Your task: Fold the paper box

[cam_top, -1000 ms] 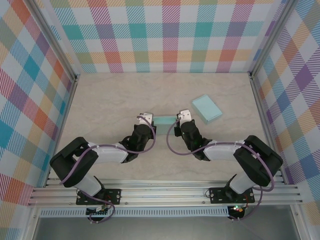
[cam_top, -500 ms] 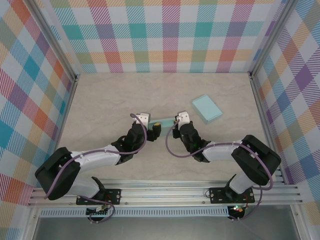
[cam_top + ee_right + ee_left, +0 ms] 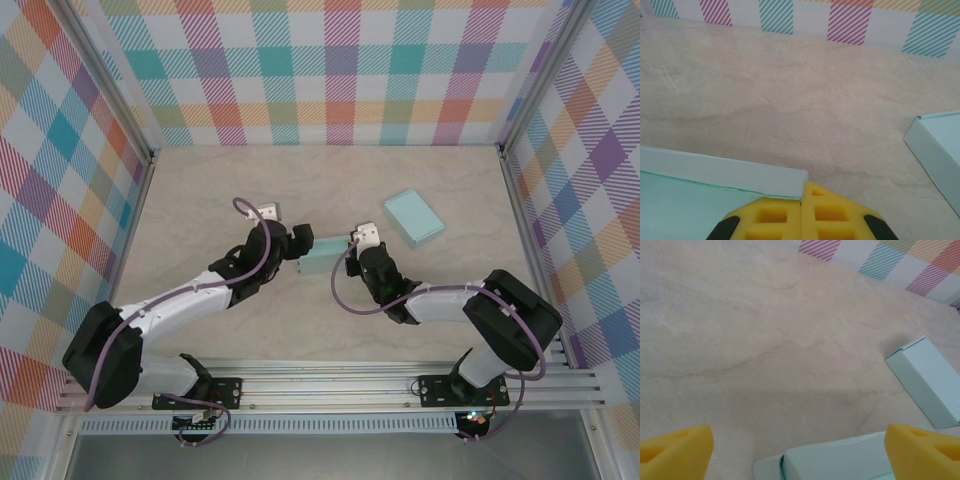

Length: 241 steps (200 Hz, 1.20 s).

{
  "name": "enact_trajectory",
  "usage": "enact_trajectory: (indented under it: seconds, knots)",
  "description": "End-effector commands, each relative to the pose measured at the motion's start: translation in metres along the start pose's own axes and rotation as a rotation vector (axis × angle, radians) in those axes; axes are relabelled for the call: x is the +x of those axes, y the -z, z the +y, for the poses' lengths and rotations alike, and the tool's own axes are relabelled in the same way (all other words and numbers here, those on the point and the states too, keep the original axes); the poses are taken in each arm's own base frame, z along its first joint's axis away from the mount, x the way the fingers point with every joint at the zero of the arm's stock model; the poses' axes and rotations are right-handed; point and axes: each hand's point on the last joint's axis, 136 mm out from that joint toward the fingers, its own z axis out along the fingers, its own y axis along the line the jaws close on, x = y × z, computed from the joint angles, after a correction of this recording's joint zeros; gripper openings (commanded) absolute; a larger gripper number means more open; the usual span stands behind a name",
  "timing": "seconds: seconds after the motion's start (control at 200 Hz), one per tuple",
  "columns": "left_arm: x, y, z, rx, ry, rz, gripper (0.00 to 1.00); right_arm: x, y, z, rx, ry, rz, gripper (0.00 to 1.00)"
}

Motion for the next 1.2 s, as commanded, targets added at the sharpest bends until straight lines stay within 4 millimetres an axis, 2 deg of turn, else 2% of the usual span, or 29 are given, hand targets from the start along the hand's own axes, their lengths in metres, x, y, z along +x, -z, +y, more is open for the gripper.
enact_trajectory:
  seconds: [0.0,0.115,0.18,0.3,0.405,0.615,0.795,0.935,1.0,1.07,1.2]
  knots:
    - [0.021,-0.013,0.001,0.004,0.029,0.099,0.85,-0.002,0.002,0.003,-0.008,0.0,0.017,0.07]
    - [0.037,-0.026,0.003,0.007,0.034,0.142,0.77,-0.003,0.004,0.003,-0.015,-0.006,0.024,0.12]
    - [0.046,-0.029,0.005,0.005,0.037,0.159,0.72,0.005,0.006,0.004,-0.029,0.006,0.065,0.16]
    - [0.059,-0.031,0.015,-0.007,0.057,0.166,0.64,0.008,0.011,0.01,-0.066,-0.003,0.116,0.31]
    - [0.067,-0.031,0.024,-0.014,0.076,0.153,0.63,0.01,0.017,0.013,-0.093,-0.024,0.156,0.39]
    - [0.078,-0.03,0.038,-0.035,0.065,0.105,0.58,-0.007,0.04,0.018,-0.154,-0.161,0.192,0.56]
    - [0.088,-0.029,0.044,-0.051,0.031,0.076,0.52,-0.024,0.049,0.014,-0.098,-0.3,0.292,0.7]
    - [0.099,-0.03,0.05,-0.063,0.019,0.074,0.46,-0.029,0.042,0.012,-0.034,-0.34,0.362,0.78]
    - [0.103,-0.031,0.053,-0.073,0.018,0.076,0.43,-0.029,0.035,0.01,0.004,-0.351,0.387,0.84]
    - [0.107,-0.032,0.056,-0.083,0.011,0.079,0.36,-0.028,0.027,0.009,0.021,-0.364,0.409,0.87]
    - [0.113,-0.032,0.063,-0.106,0.008,0.086,0.29,-0.021,0.012,0.015,0.02,-0.373,0.465,0.91]
